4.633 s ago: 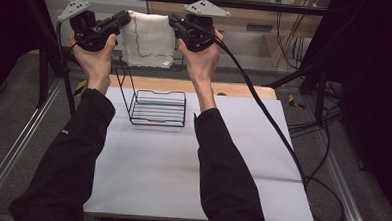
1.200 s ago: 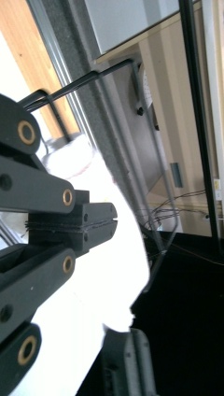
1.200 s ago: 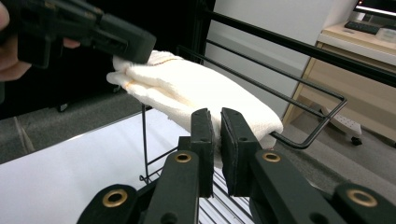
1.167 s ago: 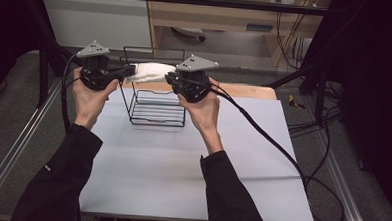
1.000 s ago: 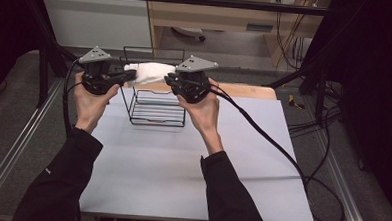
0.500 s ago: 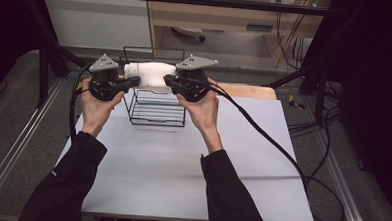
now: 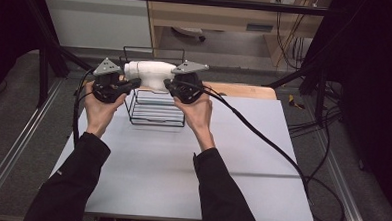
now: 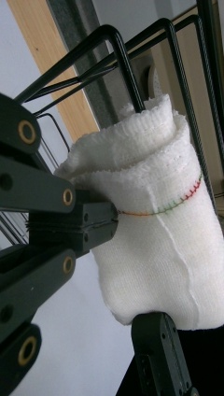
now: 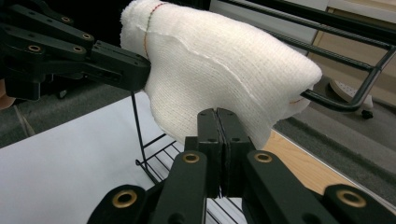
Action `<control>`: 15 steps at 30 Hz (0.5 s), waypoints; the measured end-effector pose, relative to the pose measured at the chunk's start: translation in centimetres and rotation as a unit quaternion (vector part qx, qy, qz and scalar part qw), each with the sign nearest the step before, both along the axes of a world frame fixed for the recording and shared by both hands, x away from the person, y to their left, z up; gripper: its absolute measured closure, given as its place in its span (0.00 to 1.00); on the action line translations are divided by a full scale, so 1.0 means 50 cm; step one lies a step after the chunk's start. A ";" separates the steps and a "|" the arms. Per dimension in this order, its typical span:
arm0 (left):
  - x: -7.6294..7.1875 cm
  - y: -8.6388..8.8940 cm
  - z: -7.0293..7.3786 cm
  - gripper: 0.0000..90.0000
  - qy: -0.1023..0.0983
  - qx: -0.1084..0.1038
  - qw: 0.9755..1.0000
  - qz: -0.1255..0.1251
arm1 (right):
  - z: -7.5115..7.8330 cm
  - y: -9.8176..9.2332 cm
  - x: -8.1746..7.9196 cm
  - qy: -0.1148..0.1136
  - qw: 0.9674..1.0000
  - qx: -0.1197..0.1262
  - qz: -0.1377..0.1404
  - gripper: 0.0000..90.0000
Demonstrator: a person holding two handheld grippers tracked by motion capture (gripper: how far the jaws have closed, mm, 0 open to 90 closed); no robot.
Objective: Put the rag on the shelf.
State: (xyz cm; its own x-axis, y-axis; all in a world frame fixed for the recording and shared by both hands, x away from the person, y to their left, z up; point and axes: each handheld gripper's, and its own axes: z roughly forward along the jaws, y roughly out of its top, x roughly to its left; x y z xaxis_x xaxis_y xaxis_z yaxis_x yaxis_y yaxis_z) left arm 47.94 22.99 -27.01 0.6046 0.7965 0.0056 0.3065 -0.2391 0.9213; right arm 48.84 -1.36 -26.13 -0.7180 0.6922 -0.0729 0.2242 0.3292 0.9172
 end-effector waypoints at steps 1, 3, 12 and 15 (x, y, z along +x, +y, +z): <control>-0.003 0.001 0.002 0.99 -0.002 -0.001 1.000 -0.001 | 0.002 -0.001 -0.003 -0.001 1.000 0.002 0.002 0.98; -0.011 0.004 0.005 0.97 -0.003 -0.006 1.000 -0.005 | 0.008 -0.006 -0.010 -0.004 1.000 0.005 0.006 0.96; -0.045 0.022 0.017 0.80 0.002 0.007 1.000 -0.010 | 0.043 -0.051 -0.043 -0.005 0.999 0.033 0.013 0.79; -0.052 0.026 0.011 0.71 0.011 0.012 1.000 -0.015 | 0.047 -0.071 -0.051 0.001 0.999 0.033 0.007 0.71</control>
